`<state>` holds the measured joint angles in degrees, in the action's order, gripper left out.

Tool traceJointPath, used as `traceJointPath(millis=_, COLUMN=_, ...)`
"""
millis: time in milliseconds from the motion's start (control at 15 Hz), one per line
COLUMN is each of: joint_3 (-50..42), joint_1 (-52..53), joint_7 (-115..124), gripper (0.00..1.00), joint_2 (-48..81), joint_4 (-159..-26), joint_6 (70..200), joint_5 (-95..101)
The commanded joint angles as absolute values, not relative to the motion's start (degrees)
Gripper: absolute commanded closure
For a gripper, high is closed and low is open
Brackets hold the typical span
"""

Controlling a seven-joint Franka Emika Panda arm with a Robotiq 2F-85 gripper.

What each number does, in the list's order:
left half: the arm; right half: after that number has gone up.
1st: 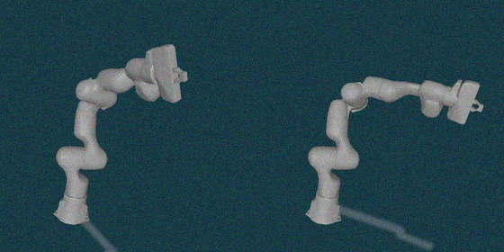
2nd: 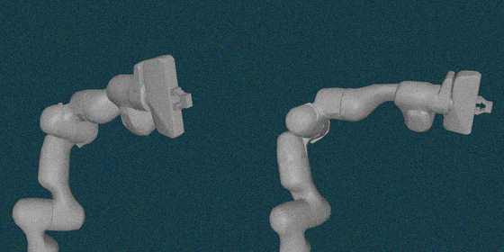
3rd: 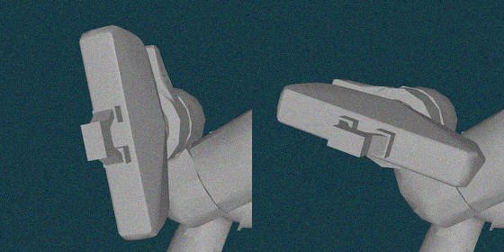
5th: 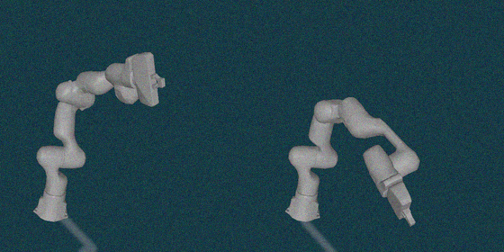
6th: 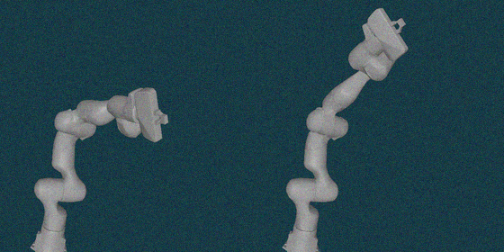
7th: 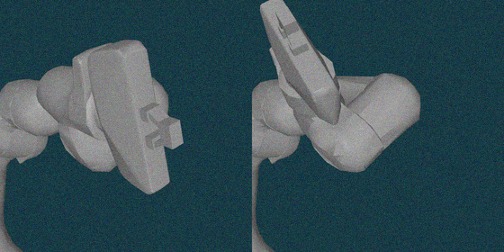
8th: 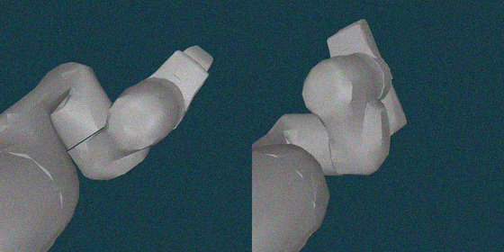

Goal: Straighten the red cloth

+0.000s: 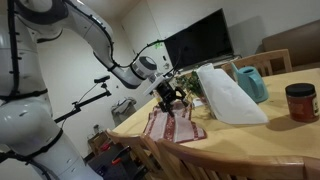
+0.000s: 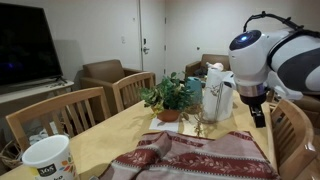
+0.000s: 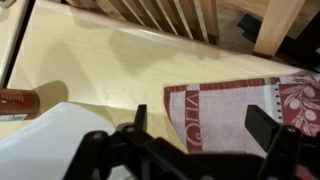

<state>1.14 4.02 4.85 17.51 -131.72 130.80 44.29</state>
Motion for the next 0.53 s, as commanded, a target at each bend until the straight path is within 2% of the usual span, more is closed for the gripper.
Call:
traceJointPath(millis=0, joint_3=3.18, joint_1=7.49, joint_7=6.86, gripper=0.00, joint_2=16.36, joint_4=-134.70, joint_6=129.60, joint_5=45.13)
traceJointPath(millis=467, joint_3=4.96, joint_1=11.02, joint_7=9.29, gripper=0.00, joint_2=18.63, joint_4=-134.76, joint_6=130.62, joint_5=45.18)
